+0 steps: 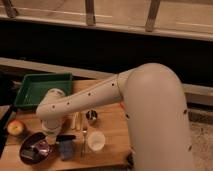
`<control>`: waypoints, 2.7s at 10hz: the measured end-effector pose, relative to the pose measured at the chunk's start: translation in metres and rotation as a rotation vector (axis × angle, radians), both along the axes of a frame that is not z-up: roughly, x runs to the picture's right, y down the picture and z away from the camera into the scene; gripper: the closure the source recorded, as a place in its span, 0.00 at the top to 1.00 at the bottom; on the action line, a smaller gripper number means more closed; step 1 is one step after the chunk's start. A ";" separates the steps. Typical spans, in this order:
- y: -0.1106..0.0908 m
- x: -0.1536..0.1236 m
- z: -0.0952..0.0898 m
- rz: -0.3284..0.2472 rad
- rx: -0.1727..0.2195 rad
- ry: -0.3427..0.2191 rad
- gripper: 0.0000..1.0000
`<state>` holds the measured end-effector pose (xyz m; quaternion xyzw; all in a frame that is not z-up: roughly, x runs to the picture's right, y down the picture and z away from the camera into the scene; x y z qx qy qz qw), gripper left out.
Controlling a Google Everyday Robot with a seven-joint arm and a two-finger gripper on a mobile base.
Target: Wipe purple bowl with brush
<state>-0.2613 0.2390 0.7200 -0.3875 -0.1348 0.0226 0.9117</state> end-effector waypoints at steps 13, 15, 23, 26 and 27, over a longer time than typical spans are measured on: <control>-0.036 -0.025 -0.001 -0.080 0.067 0.022 0.00; -0.024 -0.027 -0.006 -0.099 0.052 0.016 0.00; -0.049 -0.006 -0.001 -0.101 0.075 0.060 0.00; -0.061 -0.024 0.001 -0.123 0.097 0.024 0.00; -0.060 -0.031 -0.001 -0.131 0.100 0.012 0.00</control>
